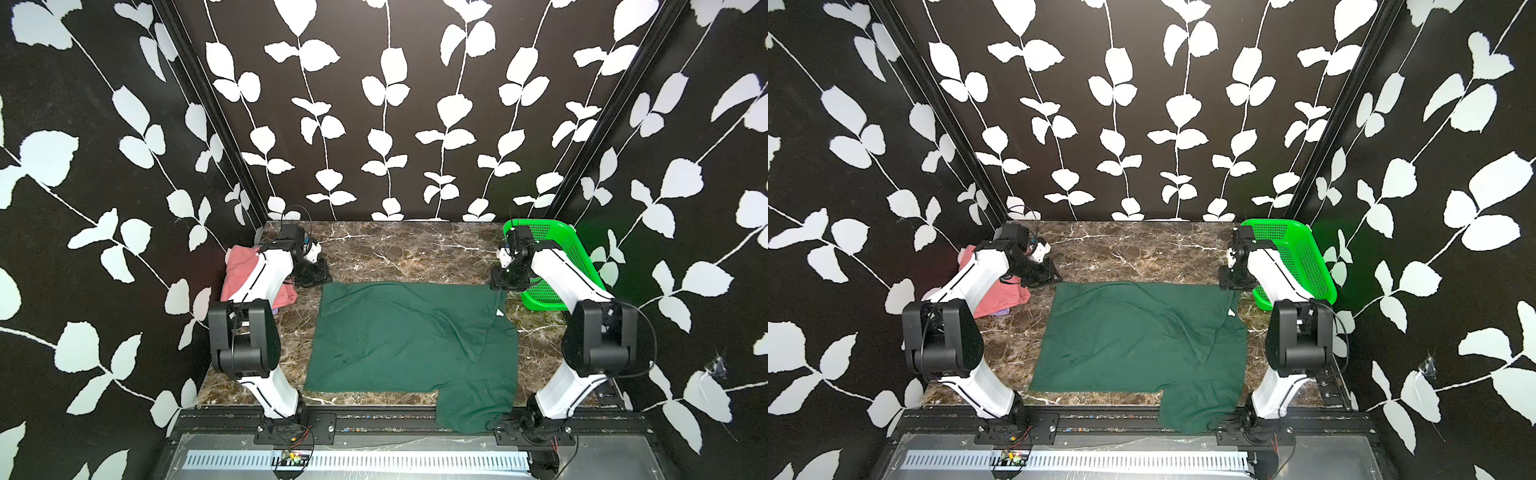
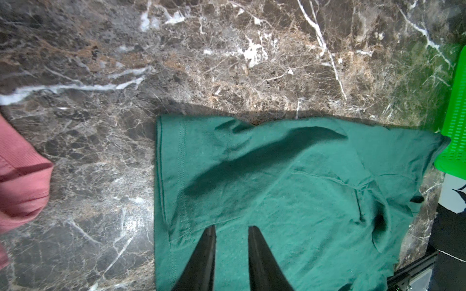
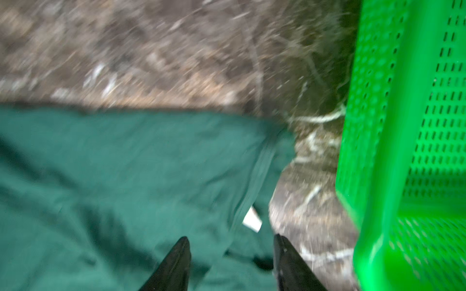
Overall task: Fold and stack t-shirts
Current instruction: Fold the T-shirt.
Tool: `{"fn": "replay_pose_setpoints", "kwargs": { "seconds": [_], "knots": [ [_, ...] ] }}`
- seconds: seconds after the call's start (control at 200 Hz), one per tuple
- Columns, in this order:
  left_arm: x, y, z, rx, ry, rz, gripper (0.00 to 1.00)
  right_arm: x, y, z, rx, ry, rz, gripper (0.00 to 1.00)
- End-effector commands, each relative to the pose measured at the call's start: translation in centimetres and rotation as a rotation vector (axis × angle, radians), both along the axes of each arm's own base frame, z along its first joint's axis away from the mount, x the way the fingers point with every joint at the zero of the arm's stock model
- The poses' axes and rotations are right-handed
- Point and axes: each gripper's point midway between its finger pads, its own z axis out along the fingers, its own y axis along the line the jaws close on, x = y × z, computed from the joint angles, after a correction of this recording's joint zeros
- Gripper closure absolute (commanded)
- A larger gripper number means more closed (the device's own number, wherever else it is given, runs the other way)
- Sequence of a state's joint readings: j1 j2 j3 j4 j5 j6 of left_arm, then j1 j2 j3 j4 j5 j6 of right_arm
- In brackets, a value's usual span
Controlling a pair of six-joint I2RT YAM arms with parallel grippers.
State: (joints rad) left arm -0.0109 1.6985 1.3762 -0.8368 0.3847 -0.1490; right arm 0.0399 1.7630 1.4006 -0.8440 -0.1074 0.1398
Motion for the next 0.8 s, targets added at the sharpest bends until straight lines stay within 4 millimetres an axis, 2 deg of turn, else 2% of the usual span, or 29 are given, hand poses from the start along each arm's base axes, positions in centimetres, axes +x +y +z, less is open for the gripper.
{"fn": "replay_pose_setpoints", "kwargs": {
  "seconds": [0.0, 0.22, 0.355, 0.49, 0.53, 0.58, 0.64, 0.795],
  "knots": [
    [-0.2, -0.4, 1.8, -0.002, -0.017, -0.021, 0.73, 2.5, 0.1, -1.3, 0.088, -0.056, -0.039, 0.49],
    [-0.6, -0.1, 2.7, 0.019, -0.021, -0.019, 0.73, 2.9, 0.8, -5.1, 0.144, 0.005, -0.041, 0.49],
    [-0.6, -0.2, 2.7, 0.015, -0.025, -0.006, 0.73, 3.3, 1.1, -6.0, 0.161, 0.020, -0.034, 0.52],
    [-0.4, -0.2, 2.8, 0.012, -0.028, 0.006, 0.73, 3.6, 0.6, -6.3, 0.124, 0.038, -0.016, 0.55],
    [-0.4, -0.1, 2.9, 0.014, -0.032, 0.009, 0.73, 3.6, 0.4, -6.3, 0.111, 0.042, -0.006, 0.59],
    [-0.3, -0.1, 2.8, 0.013, -0.033, 0.013, 0.73, 3.8, 0.2, -6.2, 0.096, 0.043, 0.007, 0.72],
    [-0.3, -0.1, 2.7, 0.009, -0.032, 0.018, 0.73, 4.0, -0.2, -6.2, 0.072, 0.041, 0.015, 1.00],
    [-0.1, -0.4, 2.4, -0.007, -0.030, 0.031, 0.73, 5.0, -0.6, -5.1, 0.045, 0.028, 0.029, 1.00]
  ]
}}
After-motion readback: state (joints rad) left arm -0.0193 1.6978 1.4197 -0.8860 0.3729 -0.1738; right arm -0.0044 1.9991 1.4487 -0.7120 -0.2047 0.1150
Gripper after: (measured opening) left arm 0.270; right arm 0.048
